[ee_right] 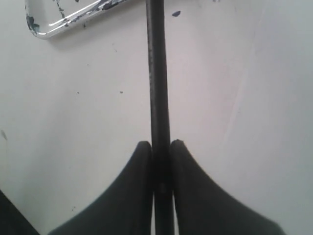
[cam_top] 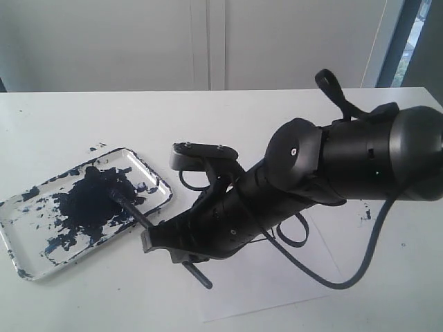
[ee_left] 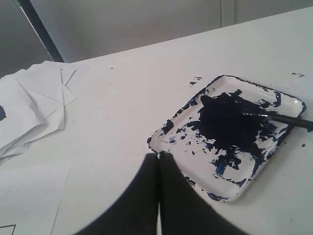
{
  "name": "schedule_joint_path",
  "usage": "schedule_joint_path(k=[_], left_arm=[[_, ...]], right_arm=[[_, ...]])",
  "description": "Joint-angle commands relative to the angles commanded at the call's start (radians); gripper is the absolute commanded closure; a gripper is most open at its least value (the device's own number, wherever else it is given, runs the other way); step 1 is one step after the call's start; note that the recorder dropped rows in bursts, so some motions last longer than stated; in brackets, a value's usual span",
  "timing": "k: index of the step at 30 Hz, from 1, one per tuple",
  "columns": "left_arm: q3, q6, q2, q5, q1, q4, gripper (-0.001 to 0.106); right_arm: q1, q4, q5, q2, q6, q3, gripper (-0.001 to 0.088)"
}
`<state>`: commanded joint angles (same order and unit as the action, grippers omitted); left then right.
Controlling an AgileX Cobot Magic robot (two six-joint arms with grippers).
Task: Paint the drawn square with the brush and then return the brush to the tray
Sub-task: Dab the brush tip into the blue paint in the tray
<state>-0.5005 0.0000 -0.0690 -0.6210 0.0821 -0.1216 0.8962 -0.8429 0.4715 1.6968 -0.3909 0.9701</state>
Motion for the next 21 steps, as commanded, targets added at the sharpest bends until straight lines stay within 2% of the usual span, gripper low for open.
schedule_joint_path(k=[5,7,13,21], left_arm=[[0.0,0.0,0.0,0.0,0.0,0.0,0.105],[0.0,0.0,0.0,0.0,0.0,0.0,0.105],[0.0,0.0,0.0,0.0,0.0,0.0,0.105],[0.0,0.0,0.0,0.0,0.0,0.0,0.105]], right_arm=[[0.0,-0.231,0.038,0.002,-0.228,0.0,0.0868],[0.0,-0.287,0.038,0.004,-0.258,0.0,0.0868],[-0.007,-0.289,-0.023,0.058,-0.262,0.0,0.0868],[-0.019,-0.306,-0.006,0.152,-0.264,0.0,0.0868]])
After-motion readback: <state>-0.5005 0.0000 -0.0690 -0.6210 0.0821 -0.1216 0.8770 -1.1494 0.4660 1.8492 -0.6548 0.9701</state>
